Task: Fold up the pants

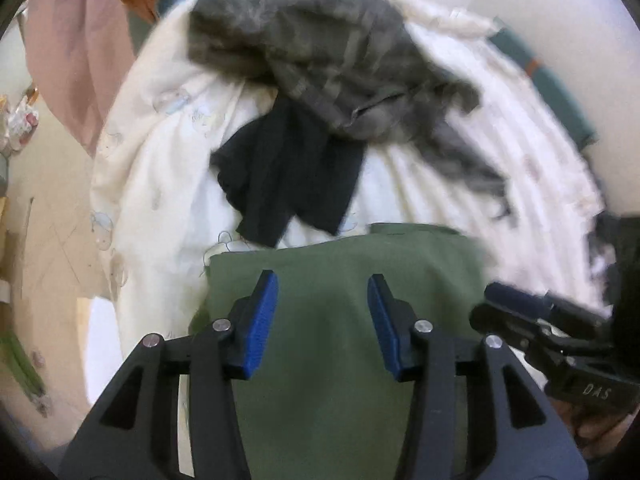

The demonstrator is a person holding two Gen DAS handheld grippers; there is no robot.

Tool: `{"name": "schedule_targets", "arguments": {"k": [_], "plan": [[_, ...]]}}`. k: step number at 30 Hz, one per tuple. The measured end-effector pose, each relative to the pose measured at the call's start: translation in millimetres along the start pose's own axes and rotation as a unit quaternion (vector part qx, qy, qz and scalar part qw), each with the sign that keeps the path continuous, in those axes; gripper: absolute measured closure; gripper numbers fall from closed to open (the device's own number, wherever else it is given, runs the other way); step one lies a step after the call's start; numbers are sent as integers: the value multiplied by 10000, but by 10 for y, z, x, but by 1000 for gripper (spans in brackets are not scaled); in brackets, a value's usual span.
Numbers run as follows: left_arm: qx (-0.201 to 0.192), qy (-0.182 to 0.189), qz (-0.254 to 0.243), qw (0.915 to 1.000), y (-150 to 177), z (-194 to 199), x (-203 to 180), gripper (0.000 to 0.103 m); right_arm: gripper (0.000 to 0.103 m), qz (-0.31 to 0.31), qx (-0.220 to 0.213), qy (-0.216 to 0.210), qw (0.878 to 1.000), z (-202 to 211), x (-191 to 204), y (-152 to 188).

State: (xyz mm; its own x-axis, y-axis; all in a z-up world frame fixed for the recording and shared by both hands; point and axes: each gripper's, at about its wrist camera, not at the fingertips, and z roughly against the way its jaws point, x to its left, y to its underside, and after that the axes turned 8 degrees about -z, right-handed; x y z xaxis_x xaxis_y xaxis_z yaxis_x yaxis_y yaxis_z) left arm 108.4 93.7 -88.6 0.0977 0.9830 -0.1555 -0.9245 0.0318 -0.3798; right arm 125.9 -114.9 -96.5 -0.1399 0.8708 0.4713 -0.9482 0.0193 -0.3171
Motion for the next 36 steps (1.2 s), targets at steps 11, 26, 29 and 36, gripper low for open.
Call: {"name": "schedule_targets", "arguments": {"k": [11,26,29,36], "plan": [[962,-247,-171,9949,561,-816,222,57,54,490,718,1097,9901,-906,-396,395],[190,-280,183,9993,32,-194,289,57,53,252,303,558,9977,-294,-223,-282],[508,-623,144,9967,-40,-646,398,55,53,307,627,961,9929,-745,-301,-358],[726,-16,267,9970,48,-999,644,53,53,254,801,1155,9897,-1237,-462,-242]]}}
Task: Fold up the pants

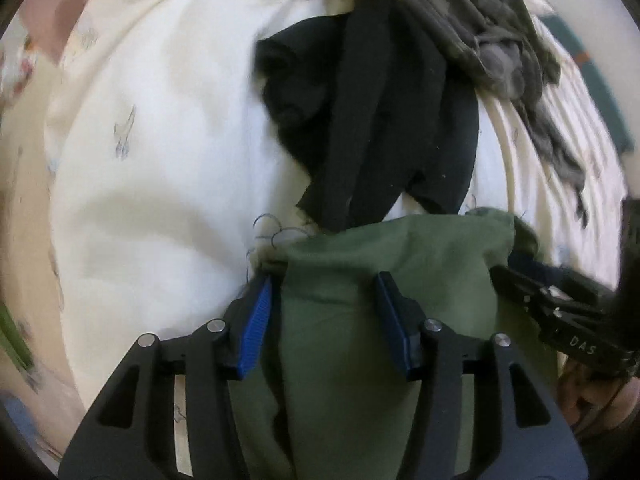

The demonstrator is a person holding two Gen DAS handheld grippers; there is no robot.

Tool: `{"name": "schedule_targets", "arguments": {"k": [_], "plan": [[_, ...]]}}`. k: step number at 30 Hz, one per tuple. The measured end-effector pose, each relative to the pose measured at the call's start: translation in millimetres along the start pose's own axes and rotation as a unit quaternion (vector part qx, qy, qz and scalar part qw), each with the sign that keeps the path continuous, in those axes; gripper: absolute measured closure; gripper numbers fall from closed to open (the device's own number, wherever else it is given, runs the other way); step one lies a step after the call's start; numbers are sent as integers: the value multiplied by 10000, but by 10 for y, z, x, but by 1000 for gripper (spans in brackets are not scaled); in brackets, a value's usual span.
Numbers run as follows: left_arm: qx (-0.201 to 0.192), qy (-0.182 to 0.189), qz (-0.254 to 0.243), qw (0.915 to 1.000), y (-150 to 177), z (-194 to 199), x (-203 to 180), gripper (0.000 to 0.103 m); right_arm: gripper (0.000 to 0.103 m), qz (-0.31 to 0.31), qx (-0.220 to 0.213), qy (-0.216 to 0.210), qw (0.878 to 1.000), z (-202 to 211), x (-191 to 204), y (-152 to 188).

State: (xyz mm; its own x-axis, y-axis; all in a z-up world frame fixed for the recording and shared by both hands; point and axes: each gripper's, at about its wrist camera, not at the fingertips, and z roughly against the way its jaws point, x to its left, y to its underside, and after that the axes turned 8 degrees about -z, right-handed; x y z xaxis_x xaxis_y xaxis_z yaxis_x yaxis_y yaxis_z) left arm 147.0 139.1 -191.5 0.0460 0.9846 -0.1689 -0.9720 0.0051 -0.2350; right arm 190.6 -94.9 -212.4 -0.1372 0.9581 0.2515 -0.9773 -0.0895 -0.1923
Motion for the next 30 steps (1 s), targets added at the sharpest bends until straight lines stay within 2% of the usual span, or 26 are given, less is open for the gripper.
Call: {"name": "schedule_targets", "arguments": {"k": [2,4,7,8,9,10,12,14,17,20,23,25,28,29,30], "plan": [[-35,-279,-168,9995,-8,46,-97,52,53,-28,9,-25,10000,58,4,-5],[19,-370,2,9993,-45,225,-99,46,51,-181,64,-321,9993,189,-68,-21],[-227,5,312,9993,9,660,-11,35,49,-321,-112,-840,9959,628,-209,56],[-322,65,352,9988,58,788,16,20,48,-346,-227,-955,9946,778,-254,98],[-476,105,418,9979,161,969,59,6,41,-415,-349,-1091,9926,963,-317,163],[-564,101,475,9972,257,1081,104,2,31,-532,-467,-1244,9897,1152,-397,250],[-631,156,574,9962,438,1219,163,1,21,-814,-572,-1444,9845,1387,-539,403],[-532,360,779,9949,701,1285,242,1,20,-1144,-574,-1619,9785,1508,-666,606],[-347,504,944,9936,986,1156,243,1,20,-1458,-209,-1685,9746,1462,-760,994],[-139,624,1006,9929,1202,987,203,1,20,-1546,162,-1485,9766,1202,-758,1289],[152,565,870,9945,1368,792,166,1,20,-1645,349,-1032,9803,995,-816,1471],[358,600,927,9932,1487,658,201,1,20,-1793,433,-915,9786,931,-893,1523],[355,686,1022,9918,1629,610,311,1,20,-1966,451,-1022,9741,959,-1006,1620],[381,824,1101,9898,1658,608,349,1,20,-2057,546,-1167,9701,933,-1033,1650],[443,976,1209,9869,1680,595,376,1,20,-2234,805,-1548,9590,864,-1061,1709]]}}
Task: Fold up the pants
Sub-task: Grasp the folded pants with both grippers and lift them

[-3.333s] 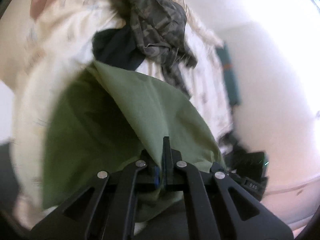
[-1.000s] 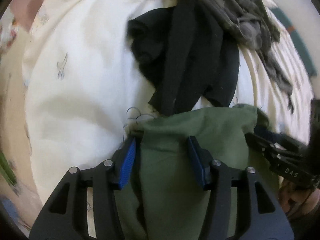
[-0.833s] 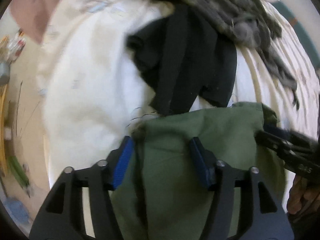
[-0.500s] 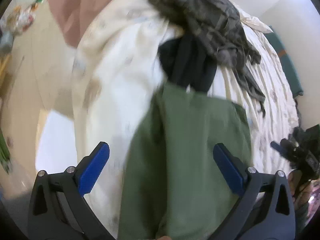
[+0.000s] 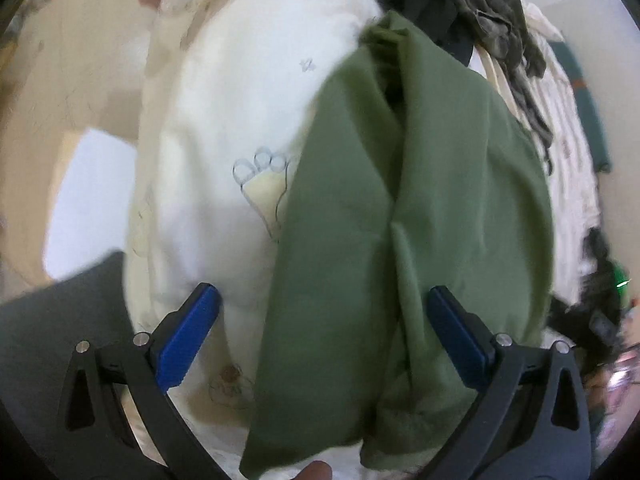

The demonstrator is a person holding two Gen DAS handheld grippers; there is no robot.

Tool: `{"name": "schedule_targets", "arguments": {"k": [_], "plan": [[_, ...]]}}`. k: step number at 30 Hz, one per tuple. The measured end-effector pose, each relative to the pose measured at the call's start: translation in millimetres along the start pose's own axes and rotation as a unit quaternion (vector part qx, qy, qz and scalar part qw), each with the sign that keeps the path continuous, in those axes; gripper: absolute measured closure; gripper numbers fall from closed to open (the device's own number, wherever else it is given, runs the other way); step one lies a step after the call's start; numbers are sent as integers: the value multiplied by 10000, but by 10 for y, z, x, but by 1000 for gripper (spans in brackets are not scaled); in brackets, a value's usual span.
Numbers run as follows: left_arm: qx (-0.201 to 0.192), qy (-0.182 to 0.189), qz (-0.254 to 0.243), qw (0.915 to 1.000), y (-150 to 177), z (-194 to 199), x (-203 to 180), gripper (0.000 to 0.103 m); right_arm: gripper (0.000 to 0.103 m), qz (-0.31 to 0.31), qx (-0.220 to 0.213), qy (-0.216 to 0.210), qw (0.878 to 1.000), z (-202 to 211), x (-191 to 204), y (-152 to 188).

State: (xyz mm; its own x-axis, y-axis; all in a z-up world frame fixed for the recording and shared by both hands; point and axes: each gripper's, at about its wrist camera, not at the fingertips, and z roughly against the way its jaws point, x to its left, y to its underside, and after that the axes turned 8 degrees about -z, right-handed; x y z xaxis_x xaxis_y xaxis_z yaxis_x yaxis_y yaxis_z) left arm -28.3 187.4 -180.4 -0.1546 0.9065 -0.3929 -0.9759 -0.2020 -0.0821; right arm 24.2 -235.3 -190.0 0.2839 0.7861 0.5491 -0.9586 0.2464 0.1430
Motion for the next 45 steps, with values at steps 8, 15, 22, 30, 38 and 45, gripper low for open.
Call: {"name": "schedule_targets", "arguments": {"k": [8,15,22,30,38,45], "plan": [[309,884,-401,9948,175,-2,-264,1,6,-212,683,-1094,9914,-321,104,234],[422,708,-527,9952,169,-203,-423,64,19,184,298,-1212,9920,-386,444,319],[293,596,-865,9940,211,-125,-629,93,62,-147,266,-569,9979,-630,338,236],[-1067,1729,-1025,9738,142,1049,-1066,94,81,1163,-745,-1481,9793,435,1244,390],[-2361,2224,-1724,9301,-578,2300,-2294,94,82,1969,-2124,-1946,9371,2220,1843,46],[-2810,2220,-2389,9026,-1402,2150,-3805,94,82,2011,-3029,-1479,9198,3313,1549,-942]]}}
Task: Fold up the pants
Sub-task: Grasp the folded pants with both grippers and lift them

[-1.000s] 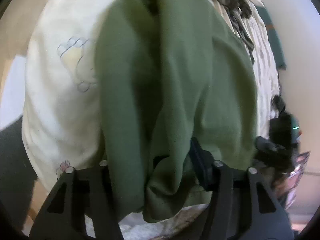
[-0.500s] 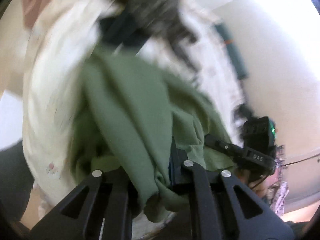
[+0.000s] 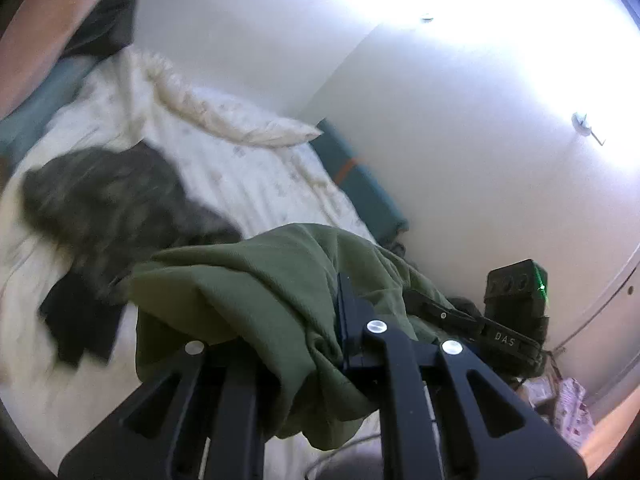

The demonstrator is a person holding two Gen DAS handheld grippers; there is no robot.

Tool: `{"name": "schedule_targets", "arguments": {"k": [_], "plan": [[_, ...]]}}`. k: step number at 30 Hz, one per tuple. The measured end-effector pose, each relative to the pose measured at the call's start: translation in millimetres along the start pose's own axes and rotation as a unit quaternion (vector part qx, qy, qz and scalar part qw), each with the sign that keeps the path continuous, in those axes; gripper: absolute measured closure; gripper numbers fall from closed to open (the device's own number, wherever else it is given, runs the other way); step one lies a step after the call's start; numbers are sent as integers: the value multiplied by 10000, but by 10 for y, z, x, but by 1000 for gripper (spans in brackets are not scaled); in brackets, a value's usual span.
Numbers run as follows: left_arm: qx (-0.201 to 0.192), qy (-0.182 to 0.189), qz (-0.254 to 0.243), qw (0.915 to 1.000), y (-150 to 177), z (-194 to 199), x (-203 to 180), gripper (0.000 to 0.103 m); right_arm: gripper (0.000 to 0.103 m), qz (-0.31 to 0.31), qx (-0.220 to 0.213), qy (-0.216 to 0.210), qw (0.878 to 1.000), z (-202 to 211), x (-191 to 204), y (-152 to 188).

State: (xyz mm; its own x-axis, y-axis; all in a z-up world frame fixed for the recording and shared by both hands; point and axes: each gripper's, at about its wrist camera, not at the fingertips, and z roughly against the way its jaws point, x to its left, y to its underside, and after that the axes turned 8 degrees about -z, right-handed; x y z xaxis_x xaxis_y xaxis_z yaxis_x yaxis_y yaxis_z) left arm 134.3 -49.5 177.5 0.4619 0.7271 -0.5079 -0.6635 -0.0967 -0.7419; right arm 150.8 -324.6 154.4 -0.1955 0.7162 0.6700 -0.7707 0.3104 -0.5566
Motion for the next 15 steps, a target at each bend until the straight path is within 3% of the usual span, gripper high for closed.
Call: {"name": "schedule_targets", "arguments": {"k": [2,3,6,9,11,13,15], "plan": [[-324,38,-353,9988,-146,-489,-201,94,82,268,-263,280,9989,128,-272,-380],[-686,-111,-737,9949,-161,-791,-342,94,82,367,-345,389,9980,180,-483,-588],[-707,-19,-1188,9904,-43,-1579,-554,94,81,421,-295,1031,9933,225,-1134,-1017],[-244,235,-1063,9938,226,-2492,-587,94,80,440,-10,1879,9812,146,-1840,-1214],[255,199,-1015,9943,612,-3159,-556,94,79,156,378,2507,9672,72,-2562,-1216],[1128,273,-769,9903,1091,-3784,-478,94,78,-248,800,3037,9491,-38,-3175,-1089],[1898,327,-396,9805,1699,-4211,-405,93,75,-789,1553,3527,9194,-207,-3900,-751]]}}
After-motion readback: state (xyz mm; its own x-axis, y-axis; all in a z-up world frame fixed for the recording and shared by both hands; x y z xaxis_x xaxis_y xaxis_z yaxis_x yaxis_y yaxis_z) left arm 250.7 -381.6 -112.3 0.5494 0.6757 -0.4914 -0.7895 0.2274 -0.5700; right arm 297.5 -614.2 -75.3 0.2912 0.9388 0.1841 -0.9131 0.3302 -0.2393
